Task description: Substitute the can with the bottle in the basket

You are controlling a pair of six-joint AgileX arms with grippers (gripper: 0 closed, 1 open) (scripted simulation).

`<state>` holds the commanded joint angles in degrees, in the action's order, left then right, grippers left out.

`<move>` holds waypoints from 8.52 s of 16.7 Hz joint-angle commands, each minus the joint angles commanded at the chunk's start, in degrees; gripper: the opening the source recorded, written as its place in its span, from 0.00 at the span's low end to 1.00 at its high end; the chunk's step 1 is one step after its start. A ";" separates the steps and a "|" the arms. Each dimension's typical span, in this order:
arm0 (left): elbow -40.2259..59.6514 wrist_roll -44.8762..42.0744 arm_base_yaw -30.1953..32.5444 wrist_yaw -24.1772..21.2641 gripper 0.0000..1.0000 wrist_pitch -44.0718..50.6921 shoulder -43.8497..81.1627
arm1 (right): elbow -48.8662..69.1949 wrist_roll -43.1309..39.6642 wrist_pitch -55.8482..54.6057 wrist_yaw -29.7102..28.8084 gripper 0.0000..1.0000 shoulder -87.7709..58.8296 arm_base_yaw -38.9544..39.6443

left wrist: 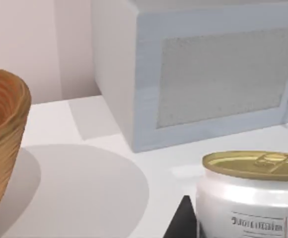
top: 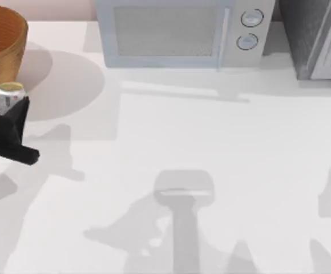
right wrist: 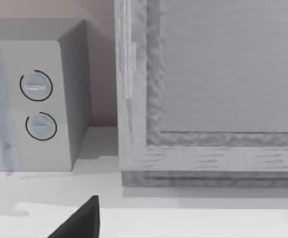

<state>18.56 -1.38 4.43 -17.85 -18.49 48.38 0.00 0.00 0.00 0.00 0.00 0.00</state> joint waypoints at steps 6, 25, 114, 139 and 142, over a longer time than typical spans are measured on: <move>15.00 -0.73 4.93 -13.44 0.00 -14.79 26.52 | 0.00 0.00 0.00 0.00 1.00 0.00 0.00; 53.26 -0.08 17.05 -49.48 0.00 -50.70 94.24 | 0.00 0.00 0.00 0.00 1.00 0.00 0.00; -17.29 -3.63 -24.71 -2.57 1.00 -24.93 3.75 | 0.00 0.00 0.00 0.00 1.00 0.00 0.00; -13.40 -7.81 -38.84 -17.73 1.00 -63.49 53.50 | 0.00 0.00 0.00 0.00 1.00 0.00 0.00; -8.58 -6.49 -34.33 -13.46 1.00 -64.82 58.98 | 0.00 0.00 0.00 0.00 1.00 0.00 0.00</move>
<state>9.99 -7.87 -29.90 -31.32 -83.31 107.36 0.00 0.00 0.00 0.00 0.00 0.00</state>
